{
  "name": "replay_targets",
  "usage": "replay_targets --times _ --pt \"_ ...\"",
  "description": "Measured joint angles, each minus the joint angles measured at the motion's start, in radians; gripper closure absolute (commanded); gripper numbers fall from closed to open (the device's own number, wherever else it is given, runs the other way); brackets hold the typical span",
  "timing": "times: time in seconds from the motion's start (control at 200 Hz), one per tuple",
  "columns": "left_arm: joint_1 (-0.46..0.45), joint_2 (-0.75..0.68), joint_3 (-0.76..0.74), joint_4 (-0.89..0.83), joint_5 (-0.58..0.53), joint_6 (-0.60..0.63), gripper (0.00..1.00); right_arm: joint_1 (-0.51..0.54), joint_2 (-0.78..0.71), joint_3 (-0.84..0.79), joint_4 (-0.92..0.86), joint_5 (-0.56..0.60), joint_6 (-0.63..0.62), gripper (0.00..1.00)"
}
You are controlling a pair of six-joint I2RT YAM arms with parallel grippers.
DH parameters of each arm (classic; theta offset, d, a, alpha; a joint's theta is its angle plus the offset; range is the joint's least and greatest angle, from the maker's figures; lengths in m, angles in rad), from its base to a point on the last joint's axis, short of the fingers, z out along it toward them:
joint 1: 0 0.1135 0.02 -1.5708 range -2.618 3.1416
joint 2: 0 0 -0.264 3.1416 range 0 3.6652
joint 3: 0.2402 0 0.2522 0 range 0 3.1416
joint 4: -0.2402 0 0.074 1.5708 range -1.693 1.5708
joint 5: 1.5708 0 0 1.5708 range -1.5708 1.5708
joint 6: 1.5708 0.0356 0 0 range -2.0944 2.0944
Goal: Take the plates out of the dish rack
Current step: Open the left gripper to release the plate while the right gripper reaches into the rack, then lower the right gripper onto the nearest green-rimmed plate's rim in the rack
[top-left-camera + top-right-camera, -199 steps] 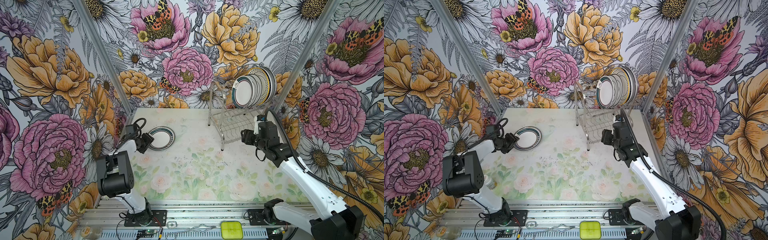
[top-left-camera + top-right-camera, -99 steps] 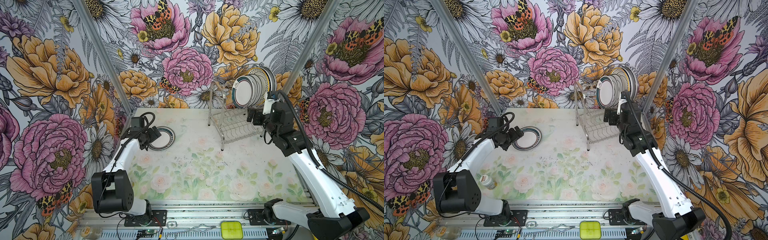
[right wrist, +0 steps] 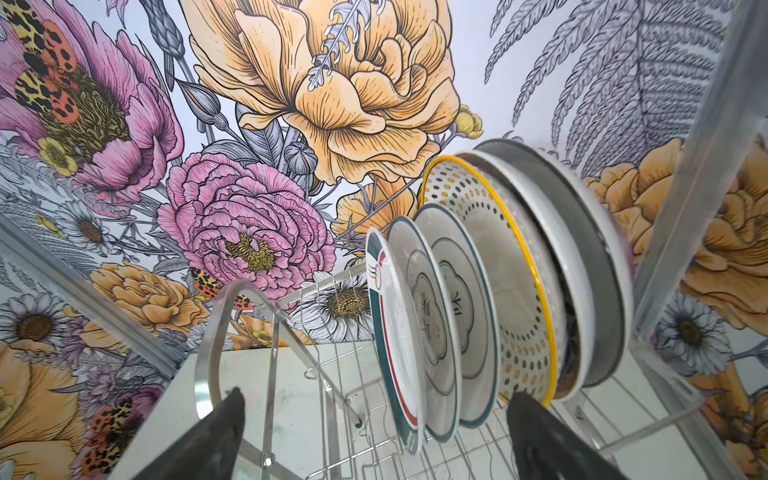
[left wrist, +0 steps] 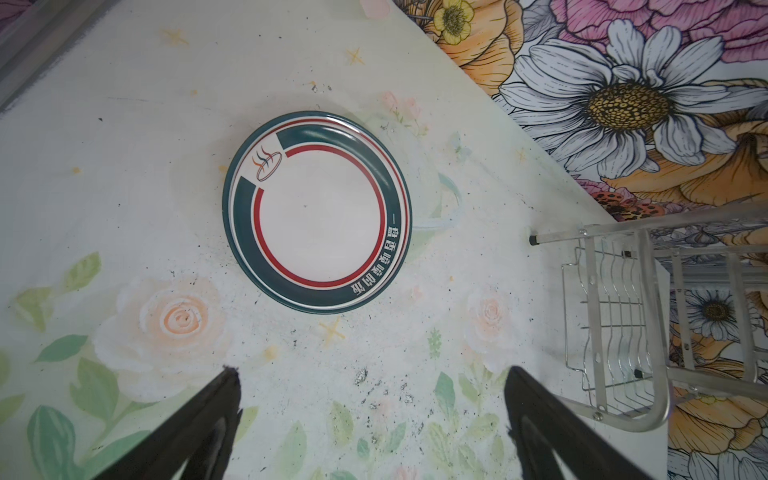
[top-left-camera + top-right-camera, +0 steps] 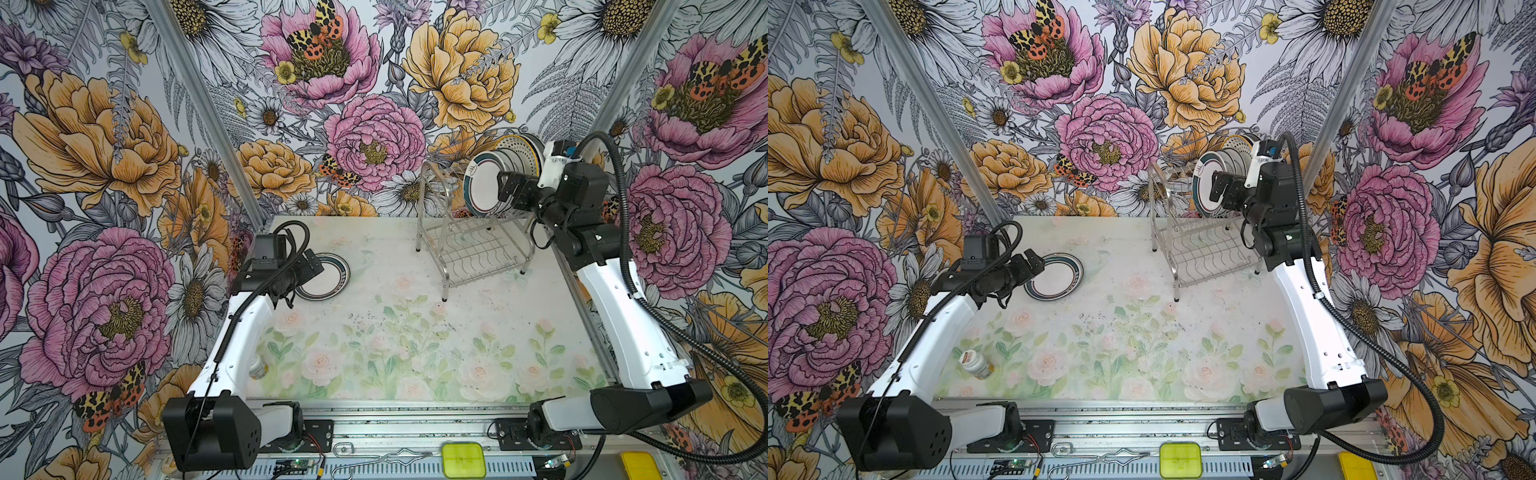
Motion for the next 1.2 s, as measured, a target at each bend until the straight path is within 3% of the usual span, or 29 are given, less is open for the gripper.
replay_targets --times 0.3,0.796,1.201 --pt "-0.052 -0.032 -0.024 -0.015 0.004 -0.006 0.01 -0.027 0.094 0.048 -0.008 -0.135 0.079 0.00" --pt "-0.058 -0.034 -0.024 -0.015 0.004 -0.010 0.01 -0.034 0.114 0.067 -0.011 -0.172 0.102 0.04" --pt "-0.058 -0.034 -0.024 -0.015 0.003 -0.010 0.01 -0.034 0.163 0.088 -0.014 -0.183 0.099 0.23"
